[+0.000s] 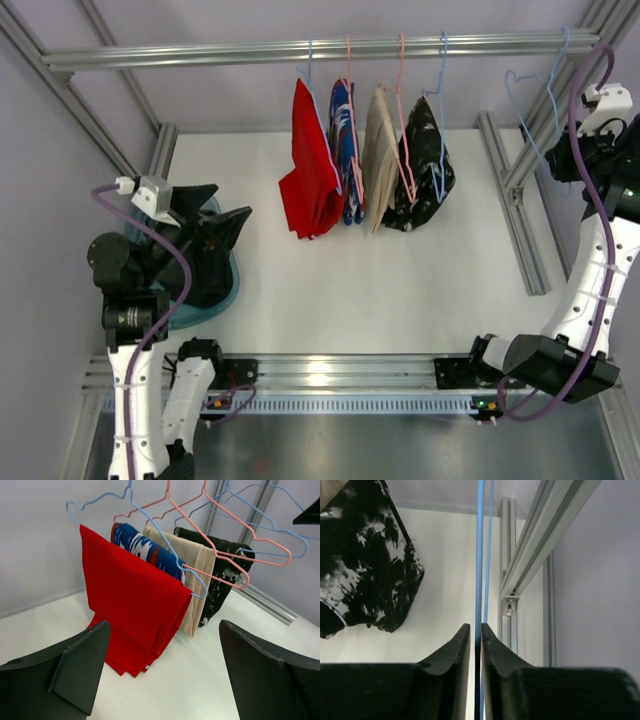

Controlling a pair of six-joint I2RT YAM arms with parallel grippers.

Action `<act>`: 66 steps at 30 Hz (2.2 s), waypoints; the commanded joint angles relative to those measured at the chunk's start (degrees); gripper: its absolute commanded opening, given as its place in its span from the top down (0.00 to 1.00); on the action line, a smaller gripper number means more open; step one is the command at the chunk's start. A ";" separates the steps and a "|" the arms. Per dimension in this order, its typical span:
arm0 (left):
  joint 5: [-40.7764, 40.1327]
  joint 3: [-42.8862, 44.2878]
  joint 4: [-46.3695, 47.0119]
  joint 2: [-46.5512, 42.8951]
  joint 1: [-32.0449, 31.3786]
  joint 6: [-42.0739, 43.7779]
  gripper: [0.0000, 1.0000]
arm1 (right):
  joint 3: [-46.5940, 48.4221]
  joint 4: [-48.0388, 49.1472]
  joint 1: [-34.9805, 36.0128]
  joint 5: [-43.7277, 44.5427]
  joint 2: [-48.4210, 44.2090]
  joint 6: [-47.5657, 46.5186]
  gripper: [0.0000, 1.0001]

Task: Remove the trousers from the hanger

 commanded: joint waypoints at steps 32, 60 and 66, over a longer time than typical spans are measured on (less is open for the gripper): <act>-15.80 12.27 29.77 35.85 -19.62 -26.50 0.11 | 13.44 -12.35 -3.36 -18.84 -17.47 5.84 0.01; -13.96 17.02 50.17 54.68 -26.23 -42.41 0.82 | 6.14 -9.19 -3.36 -25.71 -19.68 11.55 0.01; -12.91 22.01 50.26 53.01 -26.05 -43.38 1.00 | 5.35 -7.61 -3.36 -26.94 -19.59 13.13 0.01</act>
